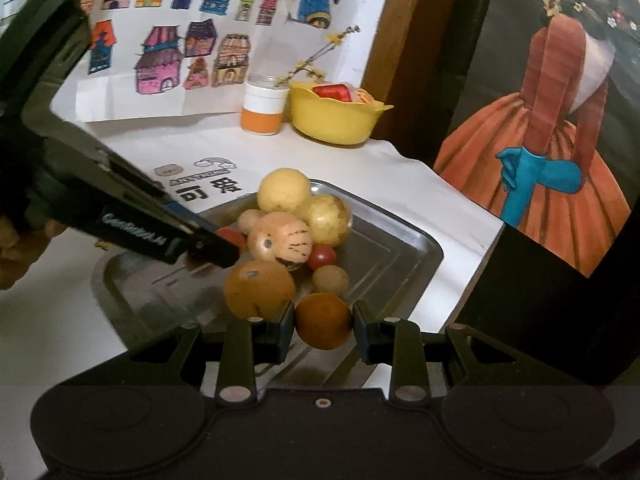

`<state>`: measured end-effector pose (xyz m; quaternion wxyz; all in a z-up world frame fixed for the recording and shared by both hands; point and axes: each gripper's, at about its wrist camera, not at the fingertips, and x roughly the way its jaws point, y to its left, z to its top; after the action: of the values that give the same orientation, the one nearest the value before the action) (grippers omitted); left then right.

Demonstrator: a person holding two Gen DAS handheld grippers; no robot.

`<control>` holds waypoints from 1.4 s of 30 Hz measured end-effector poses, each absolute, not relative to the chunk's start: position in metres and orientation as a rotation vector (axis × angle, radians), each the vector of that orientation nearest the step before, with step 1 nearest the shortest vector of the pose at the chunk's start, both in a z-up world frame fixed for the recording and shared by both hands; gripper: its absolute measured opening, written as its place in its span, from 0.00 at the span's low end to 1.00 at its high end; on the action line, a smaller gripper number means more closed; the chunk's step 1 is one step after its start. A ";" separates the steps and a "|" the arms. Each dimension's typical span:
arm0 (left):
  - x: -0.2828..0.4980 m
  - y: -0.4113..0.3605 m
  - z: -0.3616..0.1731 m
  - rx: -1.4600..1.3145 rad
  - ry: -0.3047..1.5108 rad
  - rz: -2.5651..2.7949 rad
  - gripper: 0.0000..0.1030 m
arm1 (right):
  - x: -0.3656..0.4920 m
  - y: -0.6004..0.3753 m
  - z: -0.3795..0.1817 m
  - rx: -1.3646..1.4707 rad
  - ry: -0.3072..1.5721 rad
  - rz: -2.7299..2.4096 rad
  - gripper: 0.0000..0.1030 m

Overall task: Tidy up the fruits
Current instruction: 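Carry the cherry tomato with the left tool while the right tool carries the tangerine into the tray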

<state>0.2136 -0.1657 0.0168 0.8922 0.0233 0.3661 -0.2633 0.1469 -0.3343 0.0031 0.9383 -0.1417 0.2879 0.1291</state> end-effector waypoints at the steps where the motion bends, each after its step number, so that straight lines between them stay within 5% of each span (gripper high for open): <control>1: 0.214 -0.166 0.016 0.048 0.761 -0.545 0.22 | 0.149 -0.335 0.002 -0.280 0.589 0.259 0.33; 42: 0.226 -0.170 0.003 0.043 0.784 -0.526 0.23 | 0.173 -0.334 -0.019 -0.228 0.600 0.228 0.33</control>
<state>0.2258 -0.1698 0.0030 0.8904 0.0207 0.3776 -0.2535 0.1734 -0.3345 -0.0194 0.9425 -0.1119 0.2944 0.1118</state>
